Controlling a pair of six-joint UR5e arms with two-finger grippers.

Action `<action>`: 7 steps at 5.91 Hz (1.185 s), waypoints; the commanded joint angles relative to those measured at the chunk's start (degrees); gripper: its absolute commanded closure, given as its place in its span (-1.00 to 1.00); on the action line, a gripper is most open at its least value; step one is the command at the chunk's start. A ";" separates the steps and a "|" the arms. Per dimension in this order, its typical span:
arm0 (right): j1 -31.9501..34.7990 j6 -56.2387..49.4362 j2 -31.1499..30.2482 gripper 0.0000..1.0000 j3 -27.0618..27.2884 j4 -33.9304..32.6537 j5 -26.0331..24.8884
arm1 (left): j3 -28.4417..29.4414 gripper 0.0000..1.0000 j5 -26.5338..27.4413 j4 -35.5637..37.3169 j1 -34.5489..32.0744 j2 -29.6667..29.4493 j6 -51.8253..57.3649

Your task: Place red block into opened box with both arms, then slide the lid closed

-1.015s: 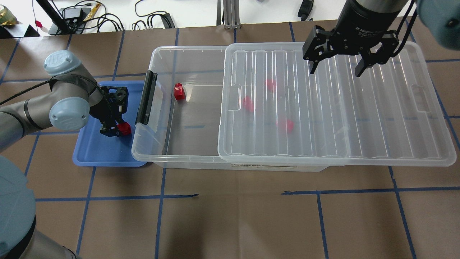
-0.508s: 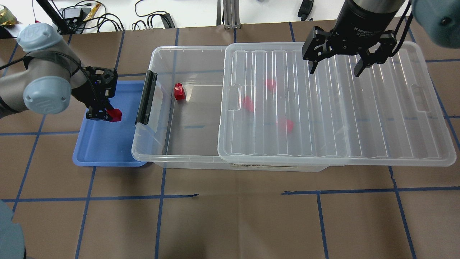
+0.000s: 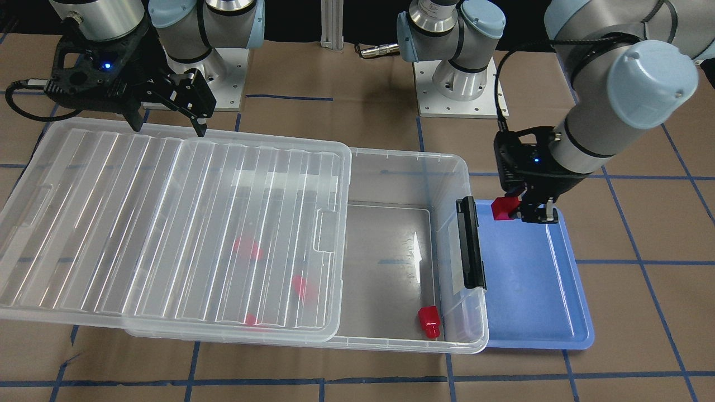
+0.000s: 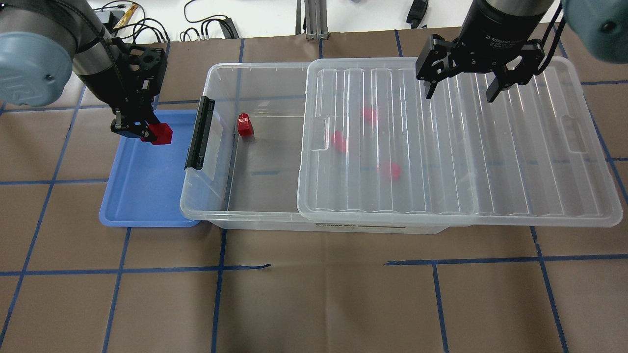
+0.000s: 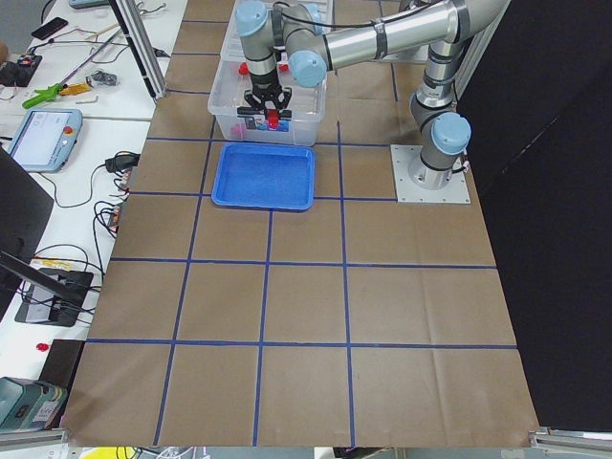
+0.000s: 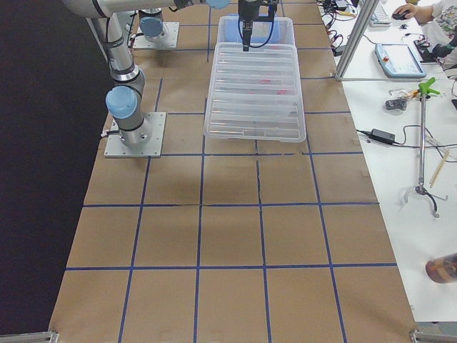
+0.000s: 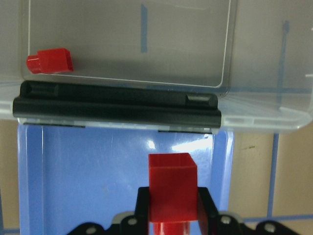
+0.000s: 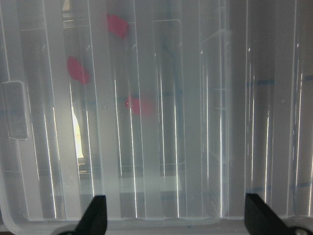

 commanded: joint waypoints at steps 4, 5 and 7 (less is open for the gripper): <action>-0.01 0.00 -0.08 -1.00 0.41 -0.17 -0.12 | -2.08 0.93 -6.19 12.52 -13.42 -10.61 -13.63; -0.01 0.00 -0.08 -1.00 0.50 -0.17 -0.12 | -4.35 0.93 -6.19 18.04 -13.53 -13.43 -13.20; -0.10 0.00 -0.08 -1.00 0.59 -0.17 -0.12 | -9.28 0.82 -5.93 25.73 -13.53 -15.73 -12.76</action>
